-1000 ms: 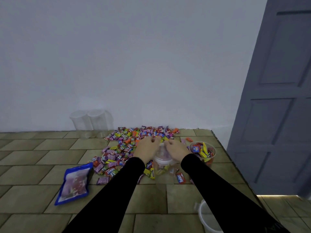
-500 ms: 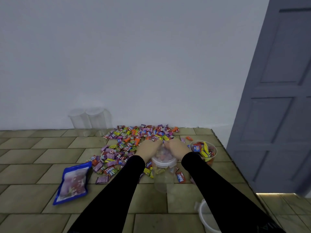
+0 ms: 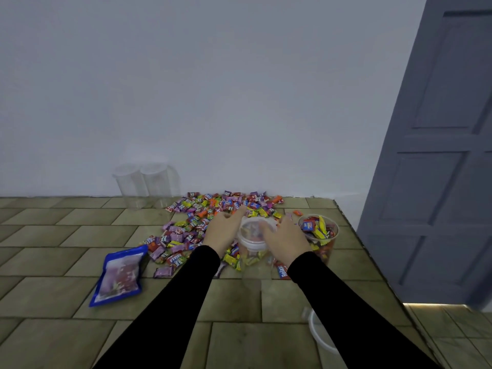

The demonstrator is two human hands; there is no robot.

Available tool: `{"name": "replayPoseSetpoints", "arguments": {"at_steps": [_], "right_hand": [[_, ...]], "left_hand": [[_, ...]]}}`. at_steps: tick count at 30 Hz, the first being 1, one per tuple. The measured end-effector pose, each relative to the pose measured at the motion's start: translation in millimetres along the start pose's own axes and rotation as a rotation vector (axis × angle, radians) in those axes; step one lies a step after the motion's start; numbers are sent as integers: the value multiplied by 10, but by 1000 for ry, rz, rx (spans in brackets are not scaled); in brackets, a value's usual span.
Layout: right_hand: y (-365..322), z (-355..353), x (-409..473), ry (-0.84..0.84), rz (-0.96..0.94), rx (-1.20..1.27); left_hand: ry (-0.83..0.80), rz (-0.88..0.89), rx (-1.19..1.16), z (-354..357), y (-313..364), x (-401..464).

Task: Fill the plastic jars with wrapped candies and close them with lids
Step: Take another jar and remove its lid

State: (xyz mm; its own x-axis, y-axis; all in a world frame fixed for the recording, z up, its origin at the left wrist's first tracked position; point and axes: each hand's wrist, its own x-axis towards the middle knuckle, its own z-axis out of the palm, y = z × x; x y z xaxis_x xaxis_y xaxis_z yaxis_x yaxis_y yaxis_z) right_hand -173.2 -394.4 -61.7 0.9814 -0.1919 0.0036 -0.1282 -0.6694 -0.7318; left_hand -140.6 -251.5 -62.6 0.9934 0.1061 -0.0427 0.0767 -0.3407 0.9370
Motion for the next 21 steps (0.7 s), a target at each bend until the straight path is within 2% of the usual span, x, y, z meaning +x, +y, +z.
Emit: {"name": "replayPoseSetpoints", "arguments": {"at_steps": [4,6,10,15,21], "right_hand": [[60,-10,-93,-40,38,-82],[82,-2,-93,-80,63,-25],[122,8,-76,-61,89,208],[202,59,-54,-104,137,473],[205,57,-92,-49,74,518]], "left_hand": [[-45,2,273,-16,-71,-206],[-29,-12,306,14,-108,-274],[40,6,251,82,-106,-356],[115,-62,-6,167,-138,-413],[159,-33,87,191,-132,-474]]}}
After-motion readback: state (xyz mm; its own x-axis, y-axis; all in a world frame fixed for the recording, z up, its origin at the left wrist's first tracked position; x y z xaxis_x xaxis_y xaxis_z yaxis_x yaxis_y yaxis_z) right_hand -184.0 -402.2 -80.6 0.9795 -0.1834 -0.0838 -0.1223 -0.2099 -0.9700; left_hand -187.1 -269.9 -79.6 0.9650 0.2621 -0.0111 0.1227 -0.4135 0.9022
